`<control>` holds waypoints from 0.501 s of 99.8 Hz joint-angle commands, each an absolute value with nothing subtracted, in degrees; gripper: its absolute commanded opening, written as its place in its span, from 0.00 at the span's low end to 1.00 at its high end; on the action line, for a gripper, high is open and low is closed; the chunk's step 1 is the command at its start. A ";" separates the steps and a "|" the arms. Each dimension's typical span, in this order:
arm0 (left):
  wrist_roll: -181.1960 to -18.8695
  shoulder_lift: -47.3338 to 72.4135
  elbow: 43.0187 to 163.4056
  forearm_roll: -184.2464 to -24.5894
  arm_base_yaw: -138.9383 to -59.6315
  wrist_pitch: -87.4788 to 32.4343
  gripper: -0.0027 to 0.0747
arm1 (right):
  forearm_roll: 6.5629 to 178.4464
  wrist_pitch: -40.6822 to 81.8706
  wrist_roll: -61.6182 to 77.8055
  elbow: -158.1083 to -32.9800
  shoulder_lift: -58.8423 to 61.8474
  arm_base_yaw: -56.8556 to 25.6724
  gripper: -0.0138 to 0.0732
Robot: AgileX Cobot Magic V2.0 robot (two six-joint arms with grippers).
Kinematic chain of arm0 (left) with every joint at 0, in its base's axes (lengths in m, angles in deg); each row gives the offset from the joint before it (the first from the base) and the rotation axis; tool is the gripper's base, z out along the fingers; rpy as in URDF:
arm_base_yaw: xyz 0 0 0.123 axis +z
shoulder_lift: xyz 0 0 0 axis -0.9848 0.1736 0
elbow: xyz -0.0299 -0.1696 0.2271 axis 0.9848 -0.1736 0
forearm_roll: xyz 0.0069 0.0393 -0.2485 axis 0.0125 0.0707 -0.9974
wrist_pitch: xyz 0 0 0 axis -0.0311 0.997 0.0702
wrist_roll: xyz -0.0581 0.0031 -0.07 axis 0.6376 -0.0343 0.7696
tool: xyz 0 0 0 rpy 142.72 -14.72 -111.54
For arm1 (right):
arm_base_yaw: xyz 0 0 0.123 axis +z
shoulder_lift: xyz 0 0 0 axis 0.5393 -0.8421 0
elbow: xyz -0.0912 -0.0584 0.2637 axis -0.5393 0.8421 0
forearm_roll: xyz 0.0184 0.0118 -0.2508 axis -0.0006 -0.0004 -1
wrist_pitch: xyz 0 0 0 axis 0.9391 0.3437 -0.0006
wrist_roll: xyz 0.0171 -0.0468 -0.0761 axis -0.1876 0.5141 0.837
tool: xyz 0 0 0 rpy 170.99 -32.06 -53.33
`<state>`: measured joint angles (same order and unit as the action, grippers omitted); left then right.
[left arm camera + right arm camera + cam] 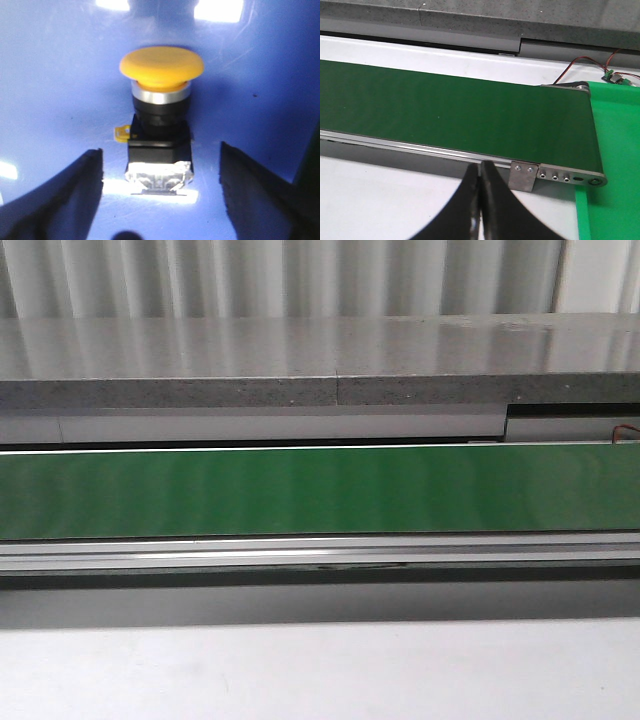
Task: Move button from right to left
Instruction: 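Carry the button over the blue tray and lower it with the left gripper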
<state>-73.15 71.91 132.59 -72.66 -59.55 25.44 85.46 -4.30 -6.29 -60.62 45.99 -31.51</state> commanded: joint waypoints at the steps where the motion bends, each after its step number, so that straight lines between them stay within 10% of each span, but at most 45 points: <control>1: -73.06 68.98 134.23 -72.45 -59.50 24.95 0.70 | 85.91 0.02 -5.97 -61.94 45.54 -31.44 0.08; 30: -71.46 64.15 134.98 -72.69 -59.50 22.29 0.51 | 85.91 0.02 -5.97 -61.94 45.54 -31.44 0.08; 50: -70.89 56.19 134.98 -76.65 -60.98 20.19 0.16 | 85.91 0.02 -5.97 -61.94 45.54 -31.44 0.08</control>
<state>-71.70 62.68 133.28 -74.25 -59.93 21.66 85.46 -4.30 -6.29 -60.62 45.99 -31.51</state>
